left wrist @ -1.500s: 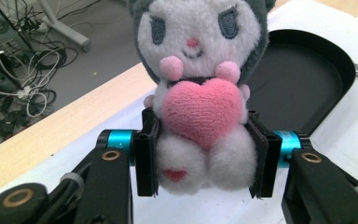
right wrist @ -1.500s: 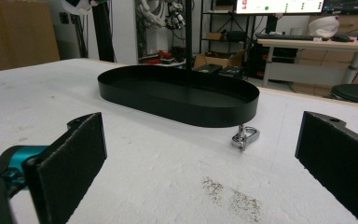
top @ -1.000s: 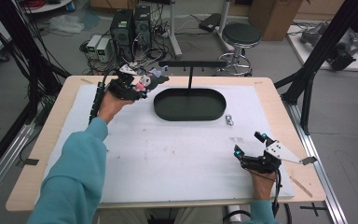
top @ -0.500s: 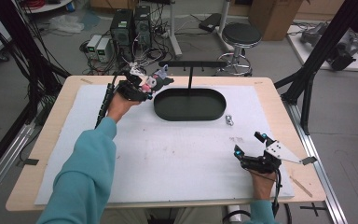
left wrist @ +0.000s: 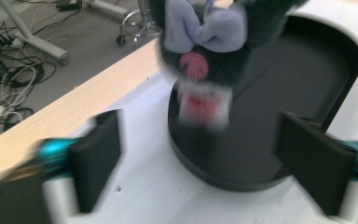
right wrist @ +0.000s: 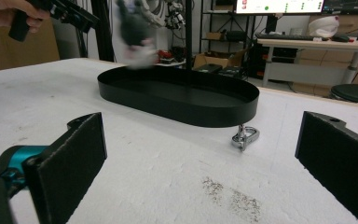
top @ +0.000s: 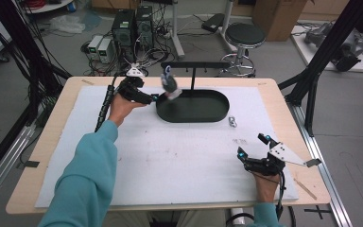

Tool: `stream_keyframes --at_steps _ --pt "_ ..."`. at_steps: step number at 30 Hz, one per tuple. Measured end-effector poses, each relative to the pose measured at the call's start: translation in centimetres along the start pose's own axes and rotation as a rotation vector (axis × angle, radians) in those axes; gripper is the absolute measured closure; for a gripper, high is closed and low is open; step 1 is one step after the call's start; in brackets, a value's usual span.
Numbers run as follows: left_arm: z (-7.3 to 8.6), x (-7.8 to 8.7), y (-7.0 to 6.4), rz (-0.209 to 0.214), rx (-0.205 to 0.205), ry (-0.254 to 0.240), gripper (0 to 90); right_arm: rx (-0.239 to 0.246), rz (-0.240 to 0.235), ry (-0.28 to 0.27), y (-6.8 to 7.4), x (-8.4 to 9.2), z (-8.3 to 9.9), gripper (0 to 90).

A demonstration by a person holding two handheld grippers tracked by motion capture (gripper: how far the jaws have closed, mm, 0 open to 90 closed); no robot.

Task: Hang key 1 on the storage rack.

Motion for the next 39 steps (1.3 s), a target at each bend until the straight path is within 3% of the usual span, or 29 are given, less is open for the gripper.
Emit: stream_keyframes --at_steps 1,4,7,11,19,26,30,34,39 --pt "0.1 0.3 0.0 0.0 0.008 -0.034 1.8 0.001 -0.002 -0.001 0.0 0.0 0.0 1.0" --pt "0.3 1.9 -0.1 0.006 -0.022 -0.132 1.7 0.001 -0.001 0.0 0.0 0.0 0.0 1.0" --pt "0.6 3.9 -0.1 0.014 -0.042 -0.193 1.7 0.003 0.0 -0.001 0.0 0.0 0.0 1.0" --pt "1.5 7.2 -0.4 0.014 -0.039 -0.285 1.7 0.003 0.005 -0.002 0.1 0.0 0.0 1.0" --pt "4.4 12.4 -1.2 0.009 -0.067 -0.364 1.7 0.016 0.006 -0.002 0.2 0.0 0.0 1.0" --pt "8.2 16.0 -1.8 0.021 -0.047 -0.432 1.7 0.015 0.006 -0.003 0.2 0.0 0.0 1.0" --pt "10.0 17.7 -2.2 0.025 -0.043 -0.482 1.7 0.014 0.006 -0.003 0.2 0.0 0.0 1.0" --pt "11.7 18.5 -2.7 0.005 -0.063 -0.488 1.7 0.016 0.007 -0.003 0.2 0.0 0.0 1.0" --pt "14.3 19.1 -3.4 -0.022 -0.039 -0.516 1.7 0.017 0.008 0.0 0.2 0.0 0.0 1.0"
Point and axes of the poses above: each handheld gripper's, and its own axes: x roughly backward along the jaws, z roughly out of its underside, y roughly to its left, the point moved 4 cm from there along -x, roughly forward along the jaws
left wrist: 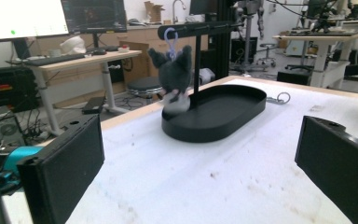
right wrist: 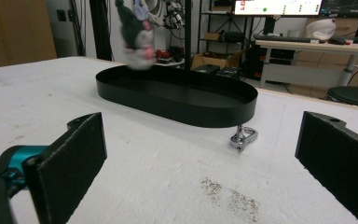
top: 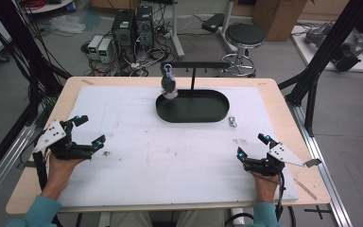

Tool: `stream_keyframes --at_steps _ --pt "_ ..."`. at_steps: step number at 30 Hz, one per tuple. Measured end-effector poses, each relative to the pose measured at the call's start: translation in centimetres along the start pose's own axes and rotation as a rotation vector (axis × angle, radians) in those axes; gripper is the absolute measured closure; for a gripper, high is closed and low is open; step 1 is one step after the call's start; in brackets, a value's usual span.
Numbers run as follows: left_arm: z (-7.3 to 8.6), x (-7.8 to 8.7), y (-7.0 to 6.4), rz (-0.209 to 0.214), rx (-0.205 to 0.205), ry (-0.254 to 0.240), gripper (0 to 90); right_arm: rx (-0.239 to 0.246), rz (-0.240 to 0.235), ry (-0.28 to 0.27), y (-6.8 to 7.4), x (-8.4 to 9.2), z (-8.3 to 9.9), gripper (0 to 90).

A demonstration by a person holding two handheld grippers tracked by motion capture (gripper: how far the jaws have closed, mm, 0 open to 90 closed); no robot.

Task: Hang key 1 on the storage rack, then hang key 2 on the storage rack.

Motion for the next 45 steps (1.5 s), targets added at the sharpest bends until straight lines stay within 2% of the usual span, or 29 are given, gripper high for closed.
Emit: stream_keyframes --at_steps 5,10,16,24,29,33,36,41,45 --pt "1.4 0.9 -0.7 -0.008 -0.001 -0.004 1.7 0.005 0.003 0.009 0.1 -0.1 0.0 1.0" --pt "1.5 0.9 -1.1 -0.011 -0.007 -0.029 1.7 0.001 0.004 0.008 0.1 -0.1 0.0 1.0" --pt "1.6 0.9 -1.2 -0.016 0.007 -0.058 1.7 0.002 0.003 0.006 0.0 -0.1 0.0 1.0" --pt "1.8 1.3 -0.6 -0.026 0.015 -0.047 1.7 -0.007 0.011 0.009 0.0 -0.1 -0.1 1.1" --pt "1.9 1.3 -0.8 -0.02 0.011 -0.039 1.7 -0.026 -0.008 0.037 -0.3 -0.3 -0.4 1.0" --pt "2.0 1.5 -0.9 -0.022 0.024 -0.052 1.7 -0.015 -0.008 0.043 -0.7 -0.3 -1.5 1.1" --pt "2.4 1.5 -1.0 -0.026 0.013 -0.03 1.7 -0.024 -0.014 0.07 -1.3 -0.4 -2.5 1.1" --pt "3.0 1.6 -1.1 -0.036 0.028 -0.032 1.7 -0.03 -0.031 0.146 -2.4 -0.9 -4.3 1.1" --pt "3.5 1.7 -1.1 -0.04 0.02 -0.03 1.7 -0.022 -0.051 0.19 -3.2 -1.8 -5.7 1.1"
Point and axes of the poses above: each handheld gripper's, and its own axes: x roughly backward along the jaws, z roughly out of its underside, y roughly to its left, the point moved 4 cm from there along -x, roughly forward along the jaws
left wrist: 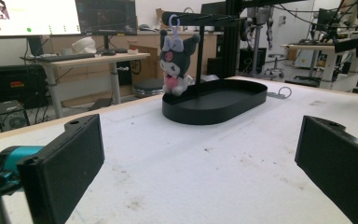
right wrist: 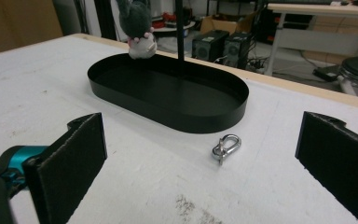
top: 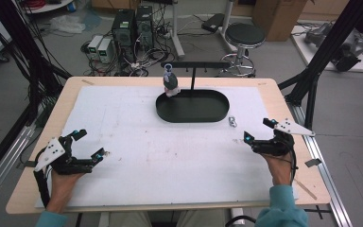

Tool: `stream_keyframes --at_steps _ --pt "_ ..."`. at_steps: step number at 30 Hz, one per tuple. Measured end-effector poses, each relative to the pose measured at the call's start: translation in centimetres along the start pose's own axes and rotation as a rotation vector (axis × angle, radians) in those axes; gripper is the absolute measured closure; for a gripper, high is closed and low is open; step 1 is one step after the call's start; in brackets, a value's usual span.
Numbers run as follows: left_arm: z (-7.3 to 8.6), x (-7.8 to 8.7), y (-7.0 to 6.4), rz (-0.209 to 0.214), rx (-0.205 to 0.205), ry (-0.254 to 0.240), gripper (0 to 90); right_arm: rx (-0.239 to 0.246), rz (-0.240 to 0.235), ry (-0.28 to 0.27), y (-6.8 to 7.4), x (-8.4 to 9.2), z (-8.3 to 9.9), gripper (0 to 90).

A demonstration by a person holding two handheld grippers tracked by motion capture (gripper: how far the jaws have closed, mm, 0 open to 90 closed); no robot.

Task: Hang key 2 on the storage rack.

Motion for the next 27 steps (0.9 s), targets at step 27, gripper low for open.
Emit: stream_keyframes --at_steps 27 --pt "1.3 0.7 0.3 -0.053 0.001 -0.054 1.7 0.059 -0.077 0.262 -3.4 -4.3 -4.4 1.2"
Point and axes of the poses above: each handheld gripper's, and its own axes: x roughly backward along the jaws, z roughly out of its underside, y roughly to its left, the point moved 4 cm from there along -x, roughly forward along the jaws
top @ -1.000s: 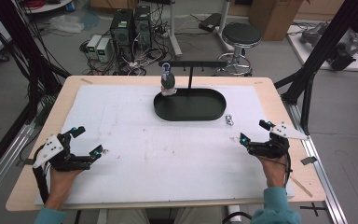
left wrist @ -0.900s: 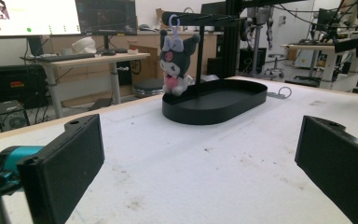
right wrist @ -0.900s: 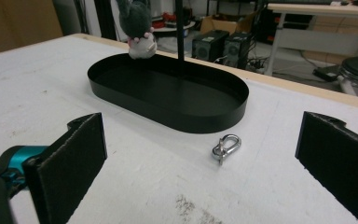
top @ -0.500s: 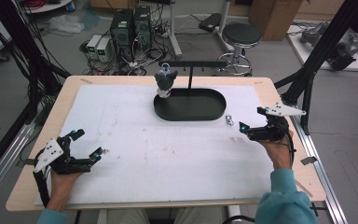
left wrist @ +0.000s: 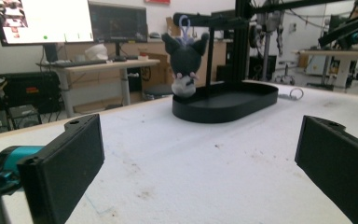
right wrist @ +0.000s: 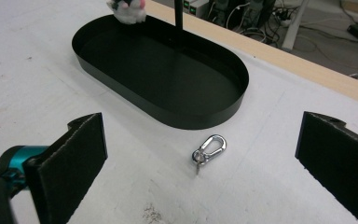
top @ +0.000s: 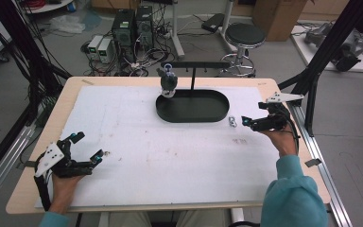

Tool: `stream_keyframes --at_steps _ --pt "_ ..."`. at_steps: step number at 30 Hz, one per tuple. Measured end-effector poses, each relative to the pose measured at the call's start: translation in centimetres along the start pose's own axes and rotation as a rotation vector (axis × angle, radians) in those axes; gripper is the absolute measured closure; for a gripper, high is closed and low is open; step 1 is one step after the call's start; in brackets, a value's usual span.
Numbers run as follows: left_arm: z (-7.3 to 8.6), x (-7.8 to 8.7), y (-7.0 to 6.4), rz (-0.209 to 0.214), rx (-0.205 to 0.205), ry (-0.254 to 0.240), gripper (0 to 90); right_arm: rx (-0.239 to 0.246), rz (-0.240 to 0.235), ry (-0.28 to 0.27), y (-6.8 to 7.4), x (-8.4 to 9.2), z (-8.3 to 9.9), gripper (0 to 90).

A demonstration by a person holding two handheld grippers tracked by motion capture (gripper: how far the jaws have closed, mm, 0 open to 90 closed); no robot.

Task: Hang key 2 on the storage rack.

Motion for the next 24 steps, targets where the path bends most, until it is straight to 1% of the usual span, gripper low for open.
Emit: stream_keyframes --at_steps 5,8,10,12,14,18,19,20,21,24 --pt "0.0 -0.1 -0.1 0.002 -0.01 0.002 1.7 0.003 -0.011 0.068 -0.6 -1.1 -0.1 1.7" --pt "0.0 0.0 -0.1 0.001 -0.011 0.006 1.7 0.005 -0.016 0.098 -0.8 -1.8 -0.1 1.7" --pt "0.0 -0.1 -0.2 -0.004 -0.009 0.005 1.7 0.02 -0.019 0.121 -0.8 -2.2 -0.2 1.7" --pt "0.0 -0.1 -0.2 -0.008 -0.02 0.007 1.7 0.029 -0.022 0.142 -0.9 -2.6 -0.3 1.7" --pt "0.0 -0.1 -0.2 -0.012 -0.022 0.006 1.7 0.044 -0.027 0.171 -0.9 -3.0 -0.3 1.8" --pt "0.1 -0.1 -0.1 -0.012 -0.015 0.01 1.7 0.054 -0.021 0.217 -1.1 -3.7 -0.3 1.9" --pt "0.1 -0.1 -0.1 -0.012 -0.015 0.011 1.7 0.048 -0.024 0.225 -1.1 -3.9 -0.3 2.0" --pt "0.1 -0.1 -0.1 -0.012 -0.014 0.01 1.7 0.045 -0.028 0.227 -1.2 -4.1 -0.2 4.6" --pt "0.1 -0.1 -0.1 -0.013 -0.012 0.01 1.7 0.045 -0.035 0.237 -1.2 -4.3 -0.2 4.9" --pt "0.1 0.0 -0.1 -0.015 -0.007 0.009 1.7 0.051 -0.036 0.273 -1.2 -5.0 0.2 4.9"
Point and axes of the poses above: each handheld gripper's, and its own axes: x roughly backward along the jaws, z roughly out of its underside, y roughly to its left, the point moved 4 cm from there along -x, roughly forward along the jaws
